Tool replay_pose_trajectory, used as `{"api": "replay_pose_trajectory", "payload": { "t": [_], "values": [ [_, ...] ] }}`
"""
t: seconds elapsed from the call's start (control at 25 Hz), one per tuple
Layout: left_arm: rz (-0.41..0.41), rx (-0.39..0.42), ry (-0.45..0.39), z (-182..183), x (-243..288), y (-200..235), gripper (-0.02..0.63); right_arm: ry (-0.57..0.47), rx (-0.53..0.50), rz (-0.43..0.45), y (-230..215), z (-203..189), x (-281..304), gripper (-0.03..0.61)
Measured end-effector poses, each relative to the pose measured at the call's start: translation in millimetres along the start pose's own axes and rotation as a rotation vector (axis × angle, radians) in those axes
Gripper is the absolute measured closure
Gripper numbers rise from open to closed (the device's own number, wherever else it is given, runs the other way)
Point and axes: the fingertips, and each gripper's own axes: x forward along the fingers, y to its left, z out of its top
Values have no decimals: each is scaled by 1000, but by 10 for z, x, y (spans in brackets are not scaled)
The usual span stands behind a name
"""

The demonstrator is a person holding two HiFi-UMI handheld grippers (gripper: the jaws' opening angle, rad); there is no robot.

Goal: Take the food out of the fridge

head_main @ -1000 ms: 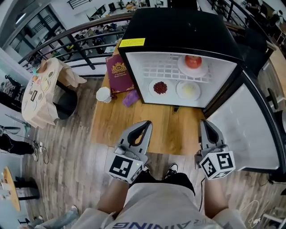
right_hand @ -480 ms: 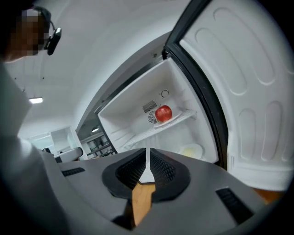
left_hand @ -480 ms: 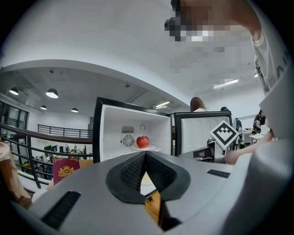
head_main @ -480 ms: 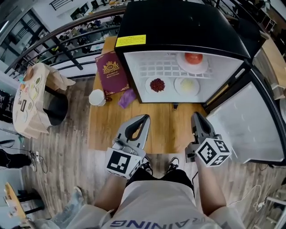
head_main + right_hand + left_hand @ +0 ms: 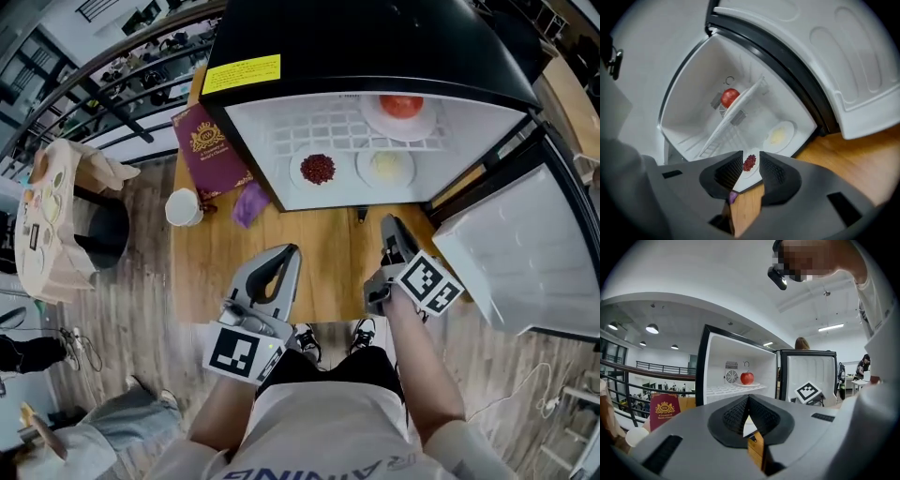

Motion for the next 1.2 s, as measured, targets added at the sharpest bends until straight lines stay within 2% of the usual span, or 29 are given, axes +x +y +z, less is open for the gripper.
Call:
{"api": "replay_pose_trajectory", "payload": {
  "t": [0.4, 0.6, 0.72, 1.2],
  "values": [
    [0, -9, 39, -294, 108, 35, 604, -96, 443, -111, -739, 22, 646, 469],
    [21, -42, 69, -419, 3, 96, 605, -126, 607, -143, -971, 27, 825, 469],
    [39, -86, 99, -489, -48, 141, 605, -134, 642, -166, -1042, 33, 894, 466],
    [44, -97, 112, -548, -83, 254, 605, -190, 702, -186, -1167, 109, 1083, 466]
  ]
}}
